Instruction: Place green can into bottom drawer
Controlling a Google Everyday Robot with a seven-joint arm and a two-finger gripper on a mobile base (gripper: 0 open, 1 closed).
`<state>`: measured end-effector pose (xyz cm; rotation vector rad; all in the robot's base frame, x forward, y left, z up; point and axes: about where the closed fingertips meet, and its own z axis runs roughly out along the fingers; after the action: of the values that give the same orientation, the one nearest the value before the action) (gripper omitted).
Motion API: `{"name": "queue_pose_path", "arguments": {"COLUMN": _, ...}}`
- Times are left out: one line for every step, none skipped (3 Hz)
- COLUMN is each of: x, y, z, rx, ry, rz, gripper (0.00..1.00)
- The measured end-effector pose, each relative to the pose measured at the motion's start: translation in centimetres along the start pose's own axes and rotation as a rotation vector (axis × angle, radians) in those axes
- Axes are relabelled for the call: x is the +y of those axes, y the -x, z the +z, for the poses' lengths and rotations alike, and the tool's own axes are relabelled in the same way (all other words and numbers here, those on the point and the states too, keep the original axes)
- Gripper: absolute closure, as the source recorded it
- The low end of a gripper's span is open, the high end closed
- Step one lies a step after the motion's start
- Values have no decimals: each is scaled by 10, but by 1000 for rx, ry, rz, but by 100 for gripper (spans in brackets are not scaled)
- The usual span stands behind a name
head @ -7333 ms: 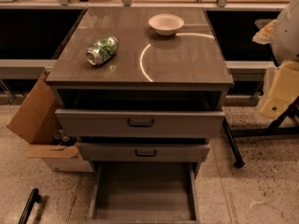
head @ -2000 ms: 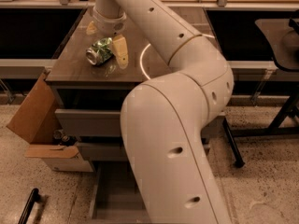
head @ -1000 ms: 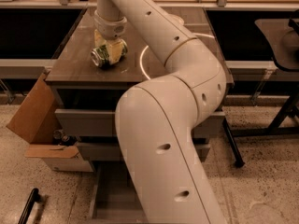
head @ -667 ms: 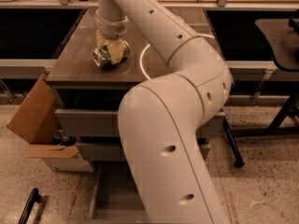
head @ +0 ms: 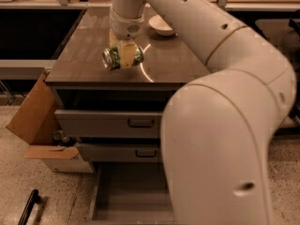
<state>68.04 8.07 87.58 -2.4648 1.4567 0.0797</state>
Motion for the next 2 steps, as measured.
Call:
{"name": "queue_pose_path", "arguments": {"x": 69, "y": 21, "z": -15, "rx": -90, "ry": 35, "rz": 183, "gripper": 100}}
{"name": "queue_pose_path", "arguments": {"x": 120, "y": 30, "z": -7, "rx": -143, "ry": 77, "rz": 304, "gripper": 100}}
